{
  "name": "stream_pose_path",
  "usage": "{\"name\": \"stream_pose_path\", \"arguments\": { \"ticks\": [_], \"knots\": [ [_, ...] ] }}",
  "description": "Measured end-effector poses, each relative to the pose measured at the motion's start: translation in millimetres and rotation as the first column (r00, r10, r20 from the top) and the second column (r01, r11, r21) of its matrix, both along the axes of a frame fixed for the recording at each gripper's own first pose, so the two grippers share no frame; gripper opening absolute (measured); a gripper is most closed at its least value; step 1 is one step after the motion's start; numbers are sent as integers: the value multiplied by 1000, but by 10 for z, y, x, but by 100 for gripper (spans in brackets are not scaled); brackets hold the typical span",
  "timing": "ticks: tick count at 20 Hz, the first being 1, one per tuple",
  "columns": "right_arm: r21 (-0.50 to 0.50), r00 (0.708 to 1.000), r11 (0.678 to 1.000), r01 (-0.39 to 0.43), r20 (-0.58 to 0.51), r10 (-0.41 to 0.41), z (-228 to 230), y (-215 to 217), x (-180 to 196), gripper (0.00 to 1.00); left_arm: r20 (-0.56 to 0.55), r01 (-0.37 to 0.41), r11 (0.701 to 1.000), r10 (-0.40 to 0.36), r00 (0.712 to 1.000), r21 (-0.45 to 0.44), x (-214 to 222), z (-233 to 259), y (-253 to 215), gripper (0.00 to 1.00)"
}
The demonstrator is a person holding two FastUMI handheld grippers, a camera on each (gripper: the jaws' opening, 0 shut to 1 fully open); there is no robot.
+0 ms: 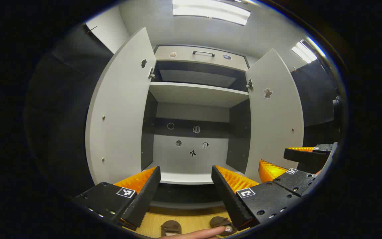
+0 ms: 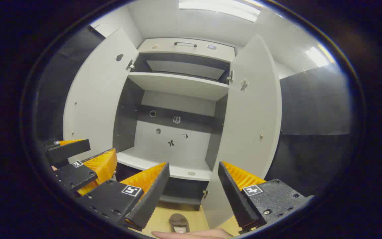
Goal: Grab one shoe with the right hand and put it into the shoe cabinet, grab the other shoe with the left hand and put it into the shoe cabinet; then close the right door with the right hand and the left door with the left hand.
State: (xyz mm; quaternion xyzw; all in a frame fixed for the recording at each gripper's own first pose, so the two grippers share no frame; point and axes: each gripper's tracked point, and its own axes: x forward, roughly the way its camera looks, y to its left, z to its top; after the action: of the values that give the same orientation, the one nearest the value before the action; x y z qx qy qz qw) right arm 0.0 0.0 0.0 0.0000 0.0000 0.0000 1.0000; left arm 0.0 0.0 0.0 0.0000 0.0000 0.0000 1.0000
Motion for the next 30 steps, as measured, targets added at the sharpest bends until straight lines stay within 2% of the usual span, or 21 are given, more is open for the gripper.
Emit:
{"name": "stream_pose_path", "arguments": {
  "ticks": [13, 17, 20, 22, 26, 28, 30],
  "knots": [
    [-2, 1000, 1000, 19, -6, -19, -15, -3, -5, 94, -7, 10, 1000, -10, 1000, -1, 20, -28, -8, 94],
    [-34, 1000, 999, 4, 2, -4, -45, 41, 49, 94, -8, -14, 999, 14, 1000, 31, 29, -37, 61, 94],
    [-27, 999, 999, -19, -27, 18, -197, 98, 80, 94, -7, -73, 993, 74, 997, 88, 2, -58, 201, 94],
    [-23, 998, 999, -29, -63, 27, -372, 103, 147, 94, -14, -110, 989, 112, 994, 98, -40, -62, 282, 94],
    [5, 982, 998, -67, -175, 67, -949, 141, 236, 94, -73, -240, 964, 250, 966, 115, -126, -192, 684, 95],
    [21, 965, 996, -87, -247, 90, -1424, 186, 271, 94, -110, -288, 944, 307, 945, 159, -113, -320, 863, 95],
    [37, 935, 993, -112, -335, 118, -2003, 261, 288, 94, -124, -308, 920, 345, 930, 243, -74, -416, 954, 96]
  ]
}}
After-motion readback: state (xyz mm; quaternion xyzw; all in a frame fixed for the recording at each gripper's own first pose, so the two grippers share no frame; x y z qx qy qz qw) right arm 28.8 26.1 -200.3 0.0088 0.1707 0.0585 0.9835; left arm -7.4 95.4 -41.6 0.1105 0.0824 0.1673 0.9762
